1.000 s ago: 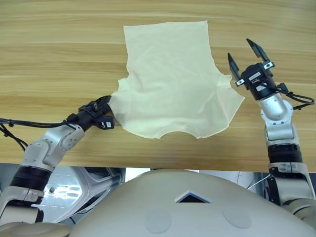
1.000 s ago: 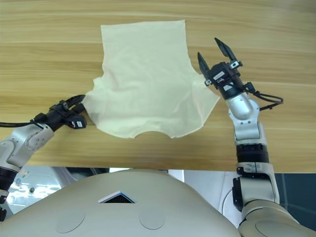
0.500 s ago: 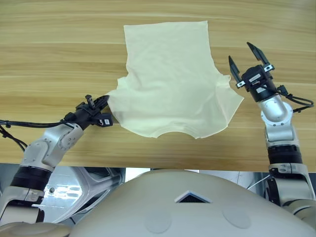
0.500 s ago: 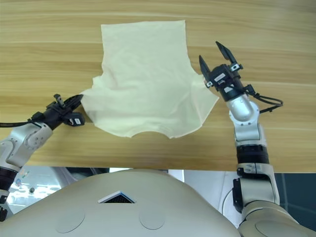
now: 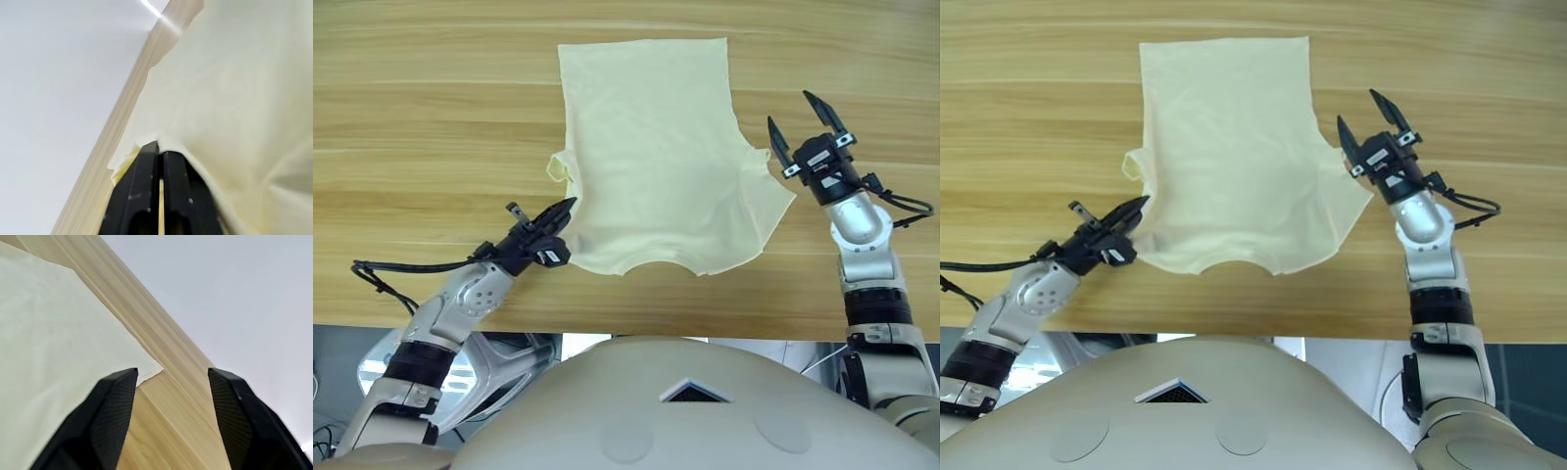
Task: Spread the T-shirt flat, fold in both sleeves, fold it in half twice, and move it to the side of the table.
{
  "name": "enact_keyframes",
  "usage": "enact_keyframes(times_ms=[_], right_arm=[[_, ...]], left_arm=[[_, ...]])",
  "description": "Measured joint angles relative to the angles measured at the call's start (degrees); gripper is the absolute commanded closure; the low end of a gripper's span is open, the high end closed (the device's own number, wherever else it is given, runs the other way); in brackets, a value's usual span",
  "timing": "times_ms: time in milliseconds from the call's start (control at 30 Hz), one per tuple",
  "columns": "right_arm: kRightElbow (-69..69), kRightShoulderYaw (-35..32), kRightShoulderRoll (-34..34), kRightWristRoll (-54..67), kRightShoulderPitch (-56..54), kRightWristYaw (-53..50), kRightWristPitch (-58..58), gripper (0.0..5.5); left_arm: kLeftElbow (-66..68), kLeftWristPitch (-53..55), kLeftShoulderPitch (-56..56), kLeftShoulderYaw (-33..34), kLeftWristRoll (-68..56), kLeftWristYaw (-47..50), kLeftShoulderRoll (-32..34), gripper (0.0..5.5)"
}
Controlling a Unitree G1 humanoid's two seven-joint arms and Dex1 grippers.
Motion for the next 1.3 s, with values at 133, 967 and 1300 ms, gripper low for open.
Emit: enact_keyframes(times_ms=[133, 967, 1300], right_arm=[[0.2, 0.0, 0.0, 0.0, -0.6, 0.0, -0.1, 2.85], [-0.1, 0.9, 0.1, -0.5, -2.0, -0.5, -0.2, 2.85], [-5.2, -6.7, -9.6, -2.3, 8.8, 0.0, -0.8, 2.85]], left_arm=[[3.1, -0.6, -3.0, -0.8, 1.0, -1.1, -0.9, 5.49], [6.8, -8.0, -4.9, -9.3, 0.0, -8.5, 1.9, 2.49], [6.9, -7.8, -2.9, -7.8, -0.6, -5.9, 2.0, 1.56]])
